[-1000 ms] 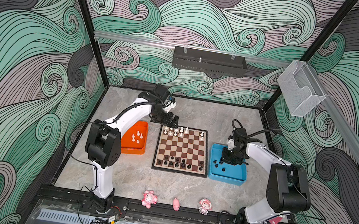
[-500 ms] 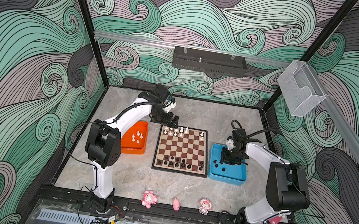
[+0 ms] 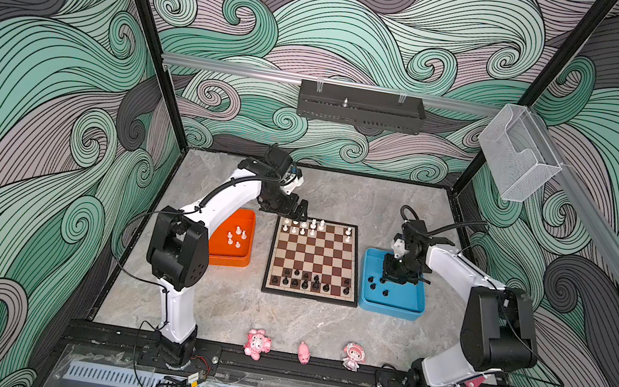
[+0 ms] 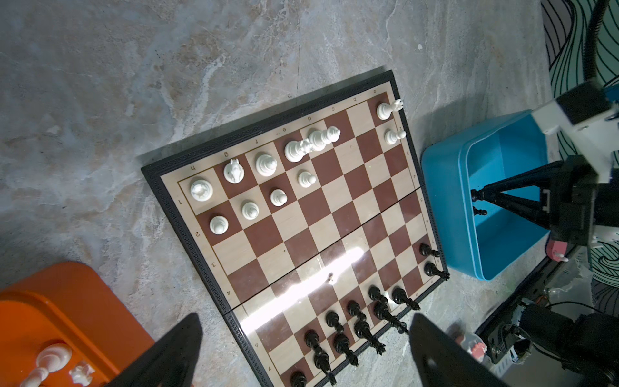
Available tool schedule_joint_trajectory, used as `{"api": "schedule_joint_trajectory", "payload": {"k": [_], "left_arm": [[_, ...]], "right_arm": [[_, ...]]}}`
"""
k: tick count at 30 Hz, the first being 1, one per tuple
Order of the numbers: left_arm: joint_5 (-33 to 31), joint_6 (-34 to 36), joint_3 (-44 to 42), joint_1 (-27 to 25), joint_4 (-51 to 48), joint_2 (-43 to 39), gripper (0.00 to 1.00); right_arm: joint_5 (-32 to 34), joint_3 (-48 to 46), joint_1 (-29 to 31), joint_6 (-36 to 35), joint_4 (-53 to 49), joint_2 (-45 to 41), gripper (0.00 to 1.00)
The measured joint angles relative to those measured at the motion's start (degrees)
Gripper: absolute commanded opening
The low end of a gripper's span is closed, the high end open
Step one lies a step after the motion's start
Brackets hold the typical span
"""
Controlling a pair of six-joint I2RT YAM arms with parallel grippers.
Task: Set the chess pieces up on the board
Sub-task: 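Carry the black piece to the board with right gripper while left gripper withdraws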
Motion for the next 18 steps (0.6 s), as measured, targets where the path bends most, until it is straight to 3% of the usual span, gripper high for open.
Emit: {"api": "schedule_joint_trajectory", "payload": {"k": [9,14,18], "left_arm": [[0.09,-0.55,0.00,4.02,0.22,0.00,0.99],[0.70,-1.05,-0.70,8.13,1.46,0.00,0.98],[1.07,-1.27,-1.46,9.86,1.53,0.00,0.99]], "right_arm": [[3.08,8.33,14.14,3.67,-4.50,-6.45,0.03],[3.87,8.68,23.82,7.56,-4.87,-2.32,0.03],[4.48,8.83,28.26,9.73,-4.79,2.12,0.03]]}}
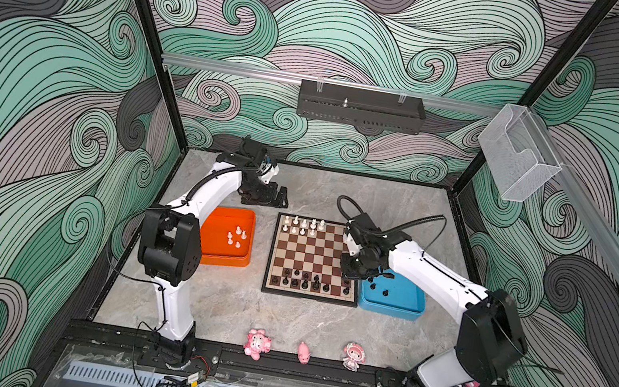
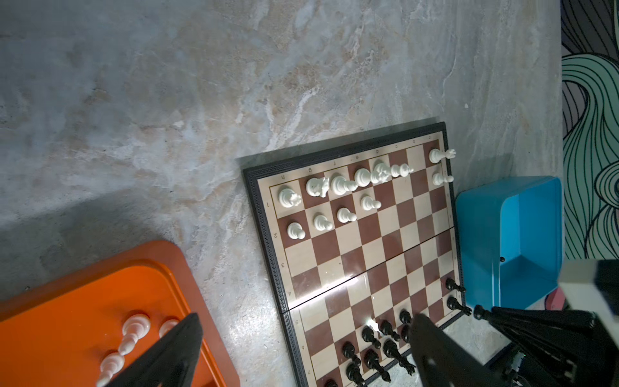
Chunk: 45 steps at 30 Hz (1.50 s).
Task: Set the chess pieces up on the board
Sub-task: 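Carry the black piece to the board with right gripper while left gripper withdraws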
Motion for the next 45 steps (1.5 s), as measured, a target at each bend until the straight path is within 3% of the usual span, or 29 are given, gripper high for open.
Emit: {"api": "schedule_joint_trajectory", "payload": {"k": [15,45], "left_arm": [[1.97,-0.83,-0.02,0.83,0.24,0.00,0.99],[2.56,-0.90,-0.02,1.09,0.24,0.02,0.99]], "right_arm": [[1.09,0.11,3.54,2.99,0.33,5.70,0.03],[1.16,0.11,4.15,4.04,1.18,7.21,0.04]]}}
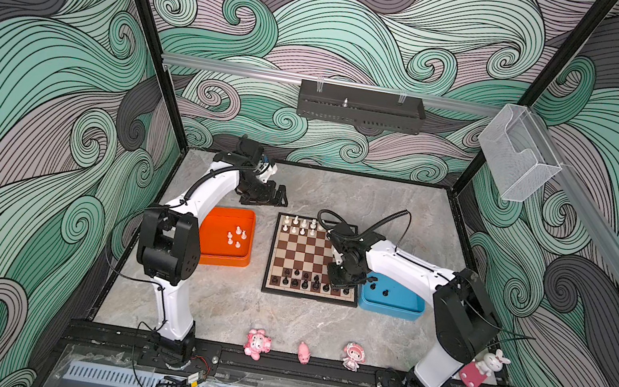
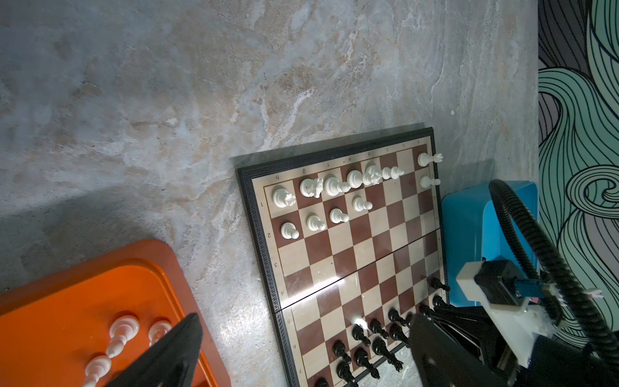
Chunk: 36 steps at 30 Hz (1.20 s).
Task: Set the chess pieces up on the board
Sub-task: 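Carry the black piece to the board with right gripper while left gripper withdraws, then lower the black piece into the black back row and open the right gripper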
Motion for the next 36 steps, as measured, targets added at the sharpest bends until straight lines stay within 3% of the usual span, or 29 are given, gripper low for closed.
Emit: {"api": "schedule_joint_trajectory", "payload": {"k": [36], "left_arm": [[0.07,-0.42,0.00,0.02,0.00,0.11,0.99]], "right_arm": [[1.29,0.00,0.76,0.04,-0.52,0.31,0.07]]}}
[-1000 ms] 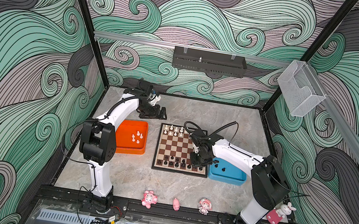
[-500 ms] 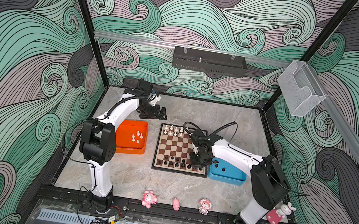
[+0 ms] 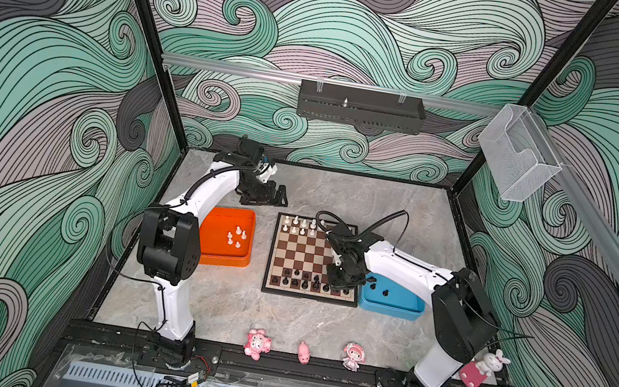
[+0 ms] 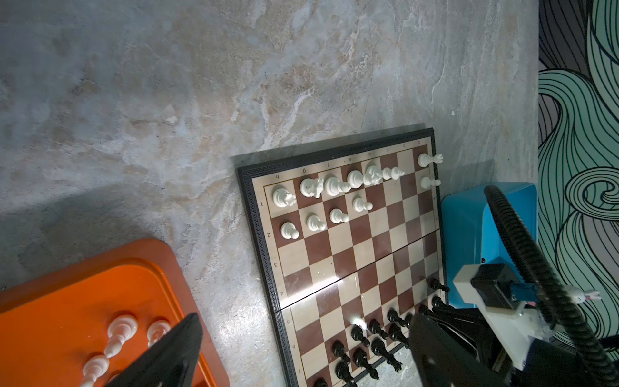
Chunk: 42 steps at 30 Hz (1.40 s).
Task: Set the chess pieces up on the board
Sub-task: 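Lower the black piece into the black back row and open the right gripper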
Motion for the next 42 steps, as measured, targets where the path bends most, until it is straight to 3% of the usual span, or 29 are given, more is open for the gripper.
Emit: {"api": "schedule_joint_trajectory", "payload": {"k": [23,42], "left_arm": [[0.39,-0.22,0.00,0.00,0.00,0.37,0.99],[0.39,-0.44,0.00,0.00,0.00,0.39,0.99]], "right_arm": [[0.22,1.18,0.20,0.02,-0.70,0.02,0.17],[1.05,1.20,0.20,0.04,-0.70,0.13,0.18]]}}
